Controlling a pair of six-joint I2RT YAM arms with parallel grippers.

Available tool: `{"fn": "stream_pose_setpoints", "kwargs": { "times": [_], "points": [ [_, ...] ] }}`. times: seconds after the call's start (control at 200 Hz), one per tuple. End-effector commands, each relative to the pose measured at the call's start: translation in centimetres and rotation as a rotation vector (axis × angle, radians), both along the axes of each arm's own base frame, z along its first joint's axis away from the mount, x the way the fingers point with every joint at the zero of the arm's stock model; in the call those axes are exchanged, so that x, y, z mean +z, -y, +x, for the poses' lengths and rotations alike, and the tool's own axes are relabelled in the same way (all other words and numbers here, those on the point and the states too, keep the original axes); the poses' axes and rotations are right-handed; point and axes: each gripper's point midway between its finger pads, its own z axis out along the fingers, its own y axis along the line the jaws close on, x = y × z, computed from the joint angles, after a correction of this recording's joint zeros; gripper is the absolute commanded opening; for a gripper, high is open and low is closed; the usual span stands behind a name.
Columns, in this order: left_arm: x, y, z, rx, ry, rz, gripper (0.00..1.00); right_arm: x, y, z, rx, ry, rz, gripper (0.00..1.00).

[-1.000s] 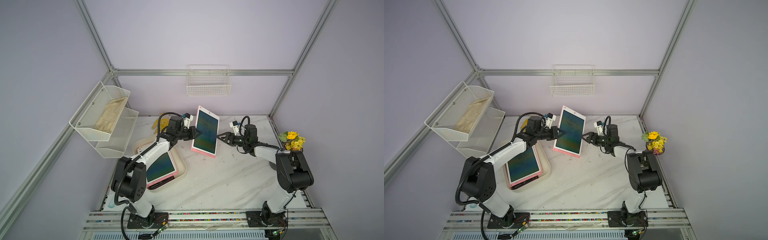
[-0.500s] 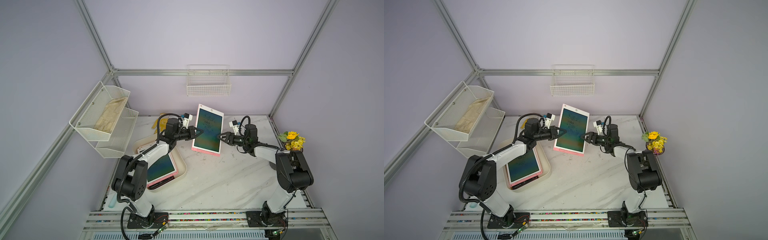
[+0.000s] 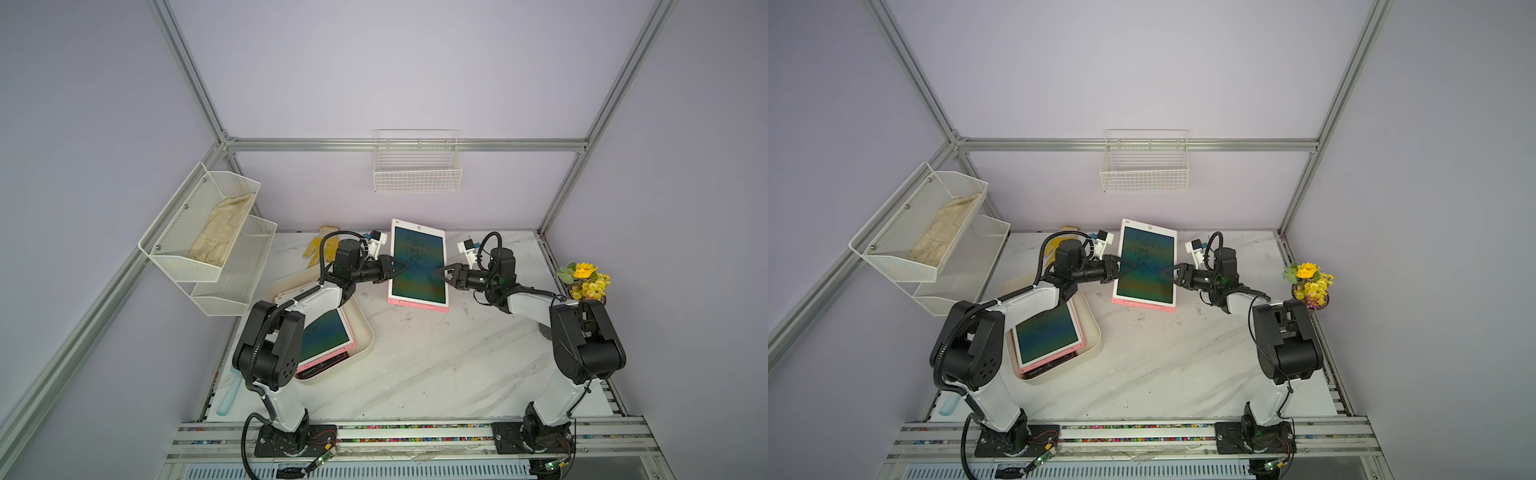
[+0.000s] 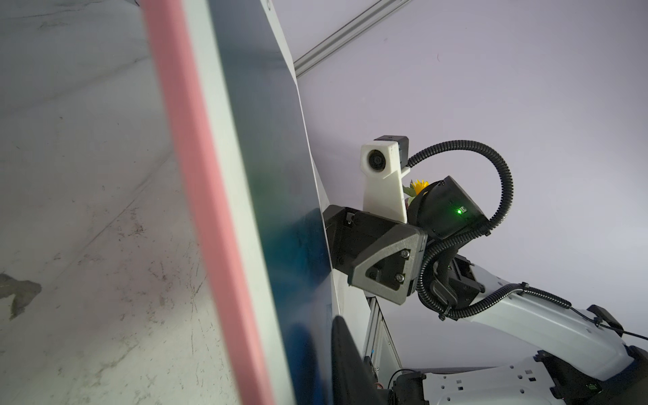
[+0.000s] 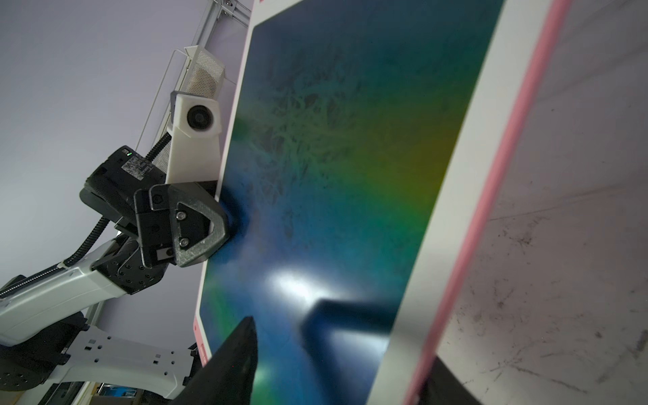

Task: Take out the writing tablet from the storage box
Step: Pick up the writing tablet from the storage box.

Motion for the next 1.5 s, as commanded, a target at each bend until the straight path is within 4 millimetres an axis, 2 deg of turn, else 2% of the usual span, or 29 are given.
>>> {"fn": "stream_pose_setpoints", "kwargs": {
  "times": [0.0,0.185,0.255,0.305,0.555,0.73,0.835,0.97,1.11,1.22,1.325,1.39,1.405,1.44,1.49],
  "points": [
    [-1.1,0.2,-0.3,-0.02,0.011,-0.004,0.19,0.9,-0.7,-0.5,0.052,0.05,0.027,0.56],
    [-2.1,0.4,0.0,-0.031,0.001,0.003,0.21,1.2,-0.9,-0.8,0.073,0.053,0.045,0.52],
    [-2.5,0.4,0.1,-0.031,0.0,0.009,0.27,1.3,-1.0,-1.0,0.083,0.052,0.056,0.5],
    [-2.6,0.5,0.0,-0.035,0.004,0.012,0.28,1.2,-1.0,-0.9,0.084,0.049,0.056,0.48],
    [-3.9,0.7,0.6,-0.036,-0.015,0.021,0.34,0.9,-1.1,-1.0,0.099,0.044,0.056,0.37],
    [-4.2,0.9,1.0,-0.035,-0.017,0.022,0.44,0.6,-1.0,-0.9,0.097,0.035,0.049,0.31],
    [-3.7,0.9,0.9,-0.036,0.003,0.021,0.45,0.4,-1.0,-0.8,0.092,0.028,0.046,0.27],
    [-3.7,0.9,0.9,-0.04,0.002,0.027,0.47,-1.0,-1.0,-0.3,0.077,-0.022,0.028,0.24],
    [-4.2,1.0,1.2,-0.042,-0.019,0.032,0.52,-2.4,-1.0,0.1,0.066,-0.068,0.019,0.16],
    [-4.6,1.1,1.3,-0.044,-0.031,0.039,0.54,-2.6,-0.9,0.1,0.063,-0.077,0.019,0.03],
    [-4.9,0.9,1.4,-0.039,-0.035,0.058,0.54,-2.5,-1.0,0.1,0.064,-0.074,0.019,0.0],
    [-4.8,0.8,1.4,-0.036,-0.033,0.07,0.61,-2.5,-0.9,0.1,0.064,-0.076,0.019,0.0],
    [-4.8,0.8,1.4,-0.033,-0.033,0.073,0.65,-2.5,-0.9,0.2,0.063,-0.077,0.019,0.0],
    [-4.8,0.7,1.5,-0.03,-0.031,0.079,0.8,-2.6,-0.9,0.1,0.063,-0.079,0.019,0.0],
    [-4.6,0.5,1.5,-0.026,-0.027,0.086,0.84,-2.5,-0.9,0.2,0.065,-0.077,0.02,0.0]
  ]
}}
